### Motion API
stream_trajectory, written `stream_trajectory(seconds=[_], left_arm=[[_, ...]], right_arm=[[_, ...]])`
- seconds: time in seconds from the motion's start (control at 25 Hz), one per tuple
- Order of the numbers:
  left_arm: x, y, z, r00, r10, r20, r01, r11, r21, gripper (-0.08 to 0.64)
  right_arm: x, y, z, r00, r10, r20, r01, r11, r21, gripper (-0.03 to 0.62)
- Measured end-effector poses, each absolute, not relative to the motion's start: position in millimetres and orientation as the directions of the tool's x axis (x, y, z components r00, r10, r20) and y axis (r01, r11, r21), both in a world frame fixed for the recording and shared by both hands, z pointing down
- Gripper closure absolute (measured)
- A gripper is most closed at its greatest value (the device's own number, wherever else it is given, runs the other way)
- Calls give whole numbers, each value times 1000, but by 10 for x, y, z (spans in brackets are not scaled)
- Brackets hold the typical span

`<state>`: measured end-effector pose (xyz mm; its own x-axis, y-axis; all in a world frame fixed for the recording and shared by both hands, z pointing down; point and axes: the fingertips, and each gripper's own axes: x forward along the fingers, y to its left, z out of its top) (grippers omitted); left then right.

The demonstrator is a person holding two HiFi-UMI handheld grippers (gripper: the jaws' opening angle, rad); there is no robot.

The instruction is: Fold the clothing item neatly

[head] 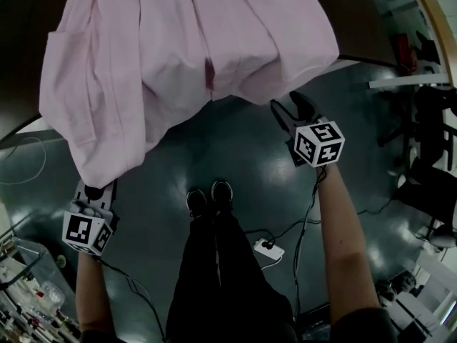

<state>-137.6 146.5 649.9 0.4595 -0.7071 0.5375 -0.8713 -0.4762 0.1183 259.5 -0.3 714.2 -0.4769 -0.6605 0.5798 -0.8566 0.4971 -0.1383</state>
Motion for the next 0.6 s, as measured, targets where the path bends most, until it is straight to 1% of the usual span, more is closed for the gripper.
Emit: stream_trajectory(seconds=[0.16,0.2,0.24,0.28,0.48,0.6], left_arm=[[-1345,1427,6490,450,-718,531,-880,-459,125,528],[-1344,1414,6484,445,-724,528,-883,-453,123,528],[-1343,1399,6473,439,-731,523,-887,-447,120,528],[-1339,1385,6455,435,-739,515,-890,-440,120,528],[-1322,1459,6165,426,-765,483,-904,-374,207,528],[-1363,1582,5739,414,-771,485,-910,-368,190,528]], right_arm=[[2484,-207,7151,-473,-645,600,-845,525,-101,373],[2461,-228,7139,-469,-642,606,-846,524,-99,383],[2451,-233,7116,-460,-646,609,-851,516,-96,481],[2450,-216,7083,-451,-653,609,-858,505,-93,595],[2448,297,6730,-438,-670,599,-873,476,-106,595],[2454,681,6215,-442,-670,597,-874,471,-119,595]])
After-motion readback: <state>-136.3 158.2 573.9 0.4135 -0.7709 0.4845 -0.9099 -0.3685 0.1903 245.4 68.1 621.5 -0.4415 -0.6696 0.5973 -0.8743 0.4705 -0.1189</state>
